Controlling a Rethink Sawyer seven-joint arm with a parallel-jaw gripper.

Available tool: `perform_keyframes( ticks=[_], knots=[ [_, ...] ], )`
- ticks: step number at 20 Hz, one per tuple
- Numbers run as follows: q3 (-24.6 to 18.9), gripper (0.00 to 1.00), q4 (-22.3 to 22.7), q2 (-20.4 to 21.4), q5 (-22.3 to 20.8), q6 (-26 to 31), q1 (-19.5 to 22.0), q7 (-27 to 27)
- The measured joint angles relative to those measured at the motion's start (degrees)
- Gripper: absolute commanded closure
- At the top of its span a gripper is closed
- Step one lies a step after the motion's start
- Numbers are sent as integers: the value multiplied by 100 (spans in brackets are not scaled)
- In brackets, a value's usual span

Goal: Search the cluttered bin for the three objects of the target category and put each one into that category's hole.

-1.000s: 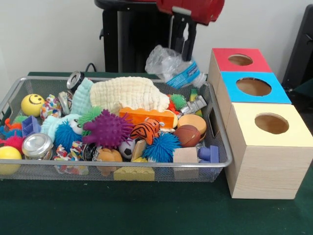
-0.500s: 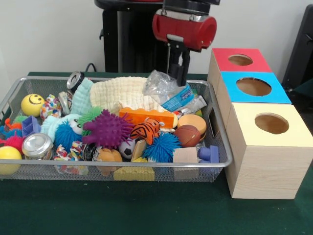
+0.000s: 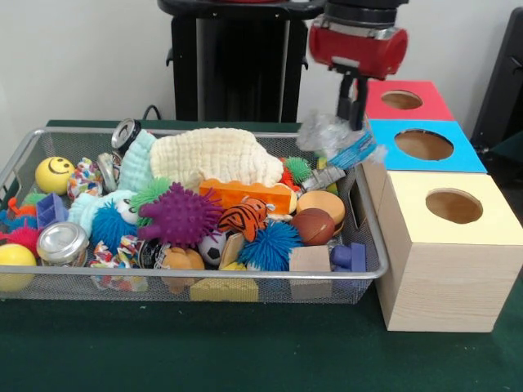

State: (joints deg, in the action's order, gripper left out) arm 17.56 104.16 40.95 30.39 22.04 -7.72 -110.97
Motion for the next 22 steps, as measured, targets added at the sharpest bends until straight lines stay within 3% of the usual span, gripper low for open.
perform_keyframes(
  ticks=[8,13,19,21,22],
  knots=[
    [304,100,-8,248,-3,962,-615,-428],
    [345,100,-10,374,2,1181,-687,-694],
    [101,100,85,437,235,979,-334,-721],
    [-120,100,191,462,379,709,-97,-721],
    [-440,100,340,472,537,255,212,-721]
  ],
)
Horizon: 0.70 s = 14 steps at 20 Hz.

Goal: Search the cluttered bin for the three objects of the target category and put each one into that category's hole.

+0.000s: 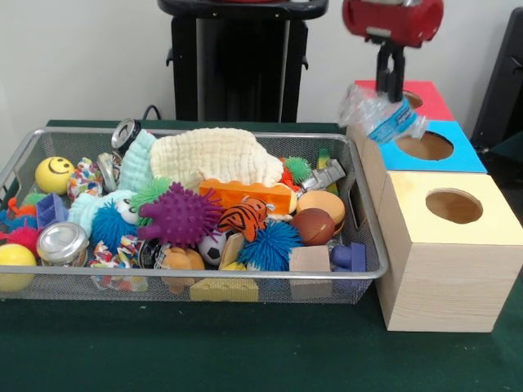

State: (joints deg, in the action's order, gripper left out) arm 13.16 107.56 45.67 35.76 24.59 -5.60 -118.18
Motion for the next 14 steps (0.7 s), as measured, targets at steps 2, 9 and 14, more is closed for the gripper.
perform_keyframes(
  ticks=[2,9,14],
  knots=[
    [-252,100,124,-5,74,-383,225,0],
    [-1136,100,559,-209,115,-2007,832,-2],
    [-1242,100,721,-284,187,-2179,567,-4]
  ],
)
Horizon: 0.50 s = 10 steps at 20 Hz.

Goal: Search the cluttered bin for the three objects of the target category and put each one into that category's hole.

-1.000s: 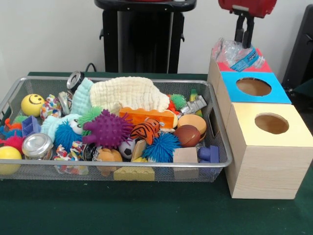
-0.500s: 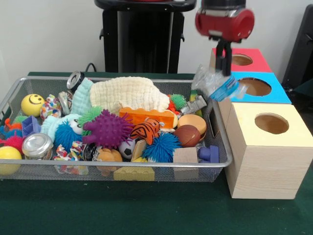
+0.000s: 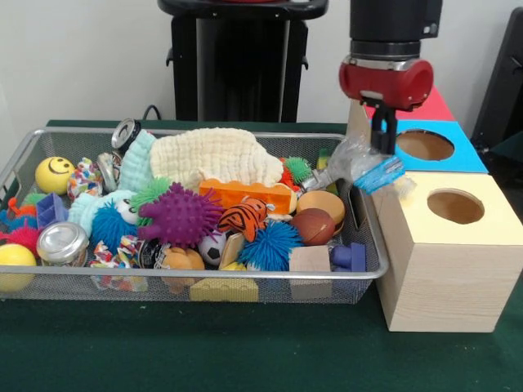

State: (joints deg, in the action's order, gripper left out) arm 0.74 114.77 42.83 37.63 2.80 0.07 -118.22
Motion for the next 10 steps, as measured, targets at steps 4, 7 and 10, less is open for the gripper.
perform_keyframes(
  ticks=[4,7,10],
  knots=[
    [90,100,40,42,89,75,-324,-1],
    [230,100,22,57,136,428,-732,-53],
    [420,100,-41,72,131,990,-1069,-202]
  ],
)
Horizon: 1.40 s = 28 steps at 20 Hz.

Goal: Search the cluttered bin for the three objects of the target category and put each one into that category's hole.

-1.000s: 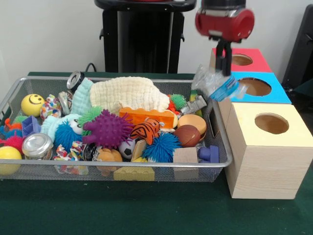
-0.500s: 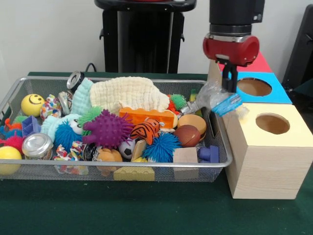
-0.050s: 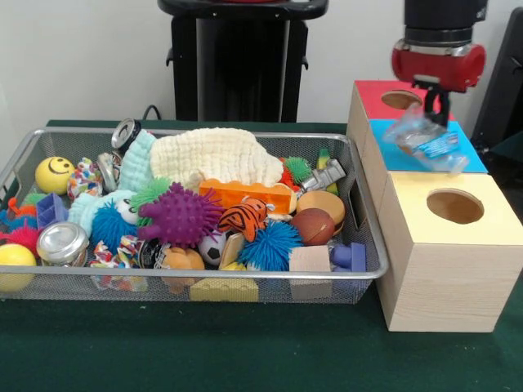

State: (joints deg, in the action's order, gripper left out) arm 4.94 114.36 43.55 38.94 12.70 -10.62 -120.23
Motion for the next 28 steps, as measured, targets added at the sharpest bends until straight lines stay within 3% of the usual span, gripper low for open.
perform_keyframes(
  ticks=[4,9,28],
  knots=[
    [306,100,-163,70,-4,1134,-392,-353],
    [490,100,-353,180,-5,1847,-429,-686],
    [607,100,-469,238,-1,1816,-113,-714]
  ],
)
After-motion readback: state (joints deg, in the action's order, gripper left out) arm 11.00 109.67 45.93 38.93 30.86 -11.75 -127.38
